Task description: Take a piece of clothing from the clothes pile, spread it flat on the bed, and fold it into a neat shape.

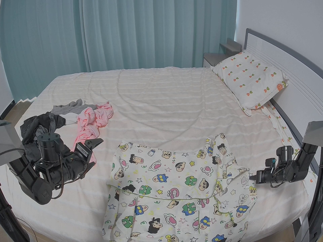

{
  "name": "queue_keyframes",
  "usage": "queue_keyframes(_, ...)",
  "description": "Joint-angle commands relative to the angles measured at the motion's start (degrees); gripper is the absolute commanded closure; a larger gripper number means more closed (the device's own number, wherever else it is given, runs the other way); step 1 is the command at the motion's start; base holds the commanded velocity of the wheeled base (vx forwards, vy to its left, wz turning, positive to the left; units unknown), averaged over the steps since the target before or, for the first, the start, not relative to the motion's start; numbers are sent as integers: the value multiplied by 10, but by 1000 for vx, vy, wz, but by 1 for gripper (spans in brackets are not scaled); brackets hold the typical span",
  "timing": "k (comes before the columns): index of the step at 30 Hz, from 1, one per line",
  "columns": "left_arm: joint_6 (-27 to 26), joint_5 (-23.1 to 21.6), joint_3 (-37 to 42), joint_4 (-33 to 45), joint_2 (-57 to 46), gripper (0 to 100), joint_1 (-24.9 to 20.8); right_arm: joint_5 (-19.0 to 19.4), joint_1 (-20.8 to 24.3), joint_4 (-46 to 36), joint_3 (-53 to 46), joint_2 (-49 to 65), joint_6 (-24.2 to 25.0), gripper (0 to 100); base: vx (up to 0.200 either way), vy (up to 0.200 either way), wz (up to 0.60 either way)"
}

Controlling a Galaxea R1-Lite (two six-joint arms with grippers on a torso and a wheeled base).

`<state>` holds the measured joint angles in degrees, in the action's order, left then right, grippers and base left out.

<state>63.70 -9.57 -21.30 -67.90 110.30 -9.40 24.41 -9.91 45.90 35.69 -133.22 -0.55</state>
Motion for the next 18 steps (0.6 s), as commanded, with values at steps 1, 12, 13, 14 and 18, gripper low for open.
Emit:
queue_keyframes(1, 0, 0, 0, 0, 0, 0, 0, -1, -15, 1, 12, 3, 0, 100, 0, 0, 0)
queue_keyframes(12, -2, 2, 0, 0, 0, 0, 0, -25, -46, 0, 43, -5, 2, 100, 0, 0, 0)
queue_keyframes(13, -1, 2, 0, 0, 0, 0, 0, -25, -46, 0, 43, -4, 2, 100, 0, 0, 0)
queue_keyframes(14, -2, 2, 0, 0, 0, 0, 0, -26, -48, 0, 44, -5, 3, 100, 0, 0, 0)
queue_keyframes(18, -2, -1, 3, 0, 0, 0, -1, -26, -53, -1, 43, -6, 3, 0, 0, 0, 0)
